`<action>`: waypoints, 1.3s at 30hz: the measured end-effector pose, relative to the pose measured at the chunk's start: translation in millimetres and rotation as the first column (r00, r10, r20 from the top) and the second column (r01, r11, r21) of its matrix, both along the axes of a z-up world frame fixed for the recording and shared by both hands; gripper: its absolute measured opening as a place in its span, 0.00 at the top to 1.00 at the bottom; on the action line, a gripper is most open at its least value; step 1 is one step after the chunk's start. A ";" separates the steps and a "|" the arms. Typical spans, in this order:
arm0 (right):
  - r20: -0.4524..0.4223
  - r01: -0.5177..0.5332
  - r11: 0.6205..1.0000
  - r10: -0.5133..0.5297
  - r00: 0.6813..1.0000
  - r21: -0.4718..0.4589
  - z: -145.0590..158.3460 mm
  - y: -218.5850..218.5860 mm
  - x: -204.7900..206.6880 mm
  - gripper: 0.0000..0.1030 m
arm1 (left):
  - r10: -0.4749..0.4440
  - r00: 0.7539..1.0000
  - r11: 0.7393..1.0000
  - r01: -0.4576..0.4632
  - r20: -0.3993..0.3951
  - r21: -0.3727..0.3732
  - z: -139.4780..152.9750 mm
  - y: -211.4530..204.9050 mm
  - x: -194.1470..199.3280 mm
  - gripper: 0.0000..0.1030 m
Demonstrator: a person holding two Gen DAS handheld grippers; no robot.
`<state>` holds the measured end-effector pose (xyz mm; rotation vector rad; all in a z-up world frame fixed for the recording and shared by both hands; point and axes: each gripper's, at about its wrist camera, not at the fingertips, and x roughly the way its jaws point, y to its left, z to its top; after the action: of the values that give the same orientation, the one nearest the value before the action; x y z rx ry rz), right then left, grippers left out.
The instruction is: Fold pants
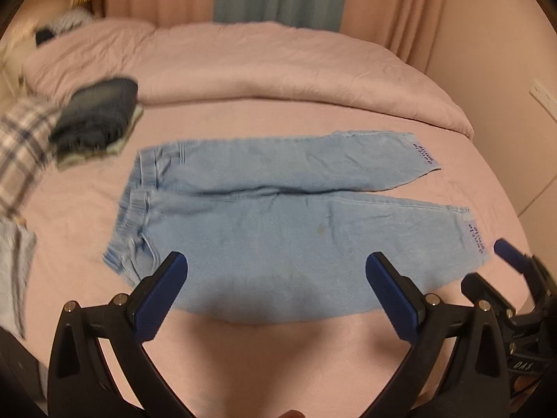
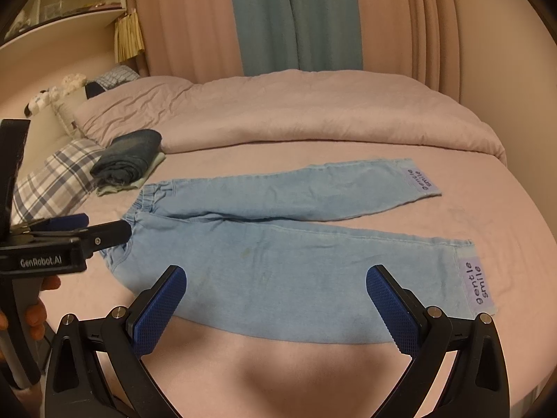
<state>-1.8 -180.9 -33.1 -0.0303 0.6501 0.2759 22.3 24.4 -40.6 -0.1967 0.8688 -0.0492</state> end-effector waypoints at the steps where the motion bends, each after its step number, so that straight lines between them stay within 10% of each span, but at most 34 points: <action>1: -0.004 -0.005 1.000 0.005 1.000 0.008 -3.0 1.0 0.6 0.00 | 0.009 1.000 1.000 -0.009 -0.011 -0.018 -3.2 0.9 0.8 0.00; 5: -0.073 -0.052 0.998 0.055 0.996 0.044 -25.8 12.8 7.3 0.00 | 0.063 0.997 0.996 -0.059 -0.051 0.066 -21.2 11.8 -0.2 0.00; 11: -0.219 -0.213 0.977 0.204 0.954 -0.017 -74.4 70.8 7.4 0.00 | 0.143 0.986 0.990 -0.144 -0.086 -0.006 -72.6 52.8 -3.5 0.01; 27: -0.148 -0.468 0.821 0.444 0.883 -0.328 -145.4 179.5 20.4 0.01 | 0.286 0.943 0.955 -0.295 -0.169 -0.031 -142.3 129.9 20.7 0.22; 34: -0.150 -0.507 0.795 0.486 0.861 -0.334 -146.9 194.9 29.9 0.26 | 0.273 0.950 0.959 -0.282 -0.151 -0.035 -140.0 134.3 30.8 0.55; 39: -0.164 -0.561 0.764 0.539 0.826 -0.318 -147.3 207.3 31.7 0.68 | 0.245 0.960 0.967 -0.252 -0.132 -0.035 -137.1 128.7 30.2 0.74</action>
<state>29.9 26.5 -180.4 -0.5757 0.7393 0.7326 52.5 153.2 -177.6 -0.3596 0.9637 0.1778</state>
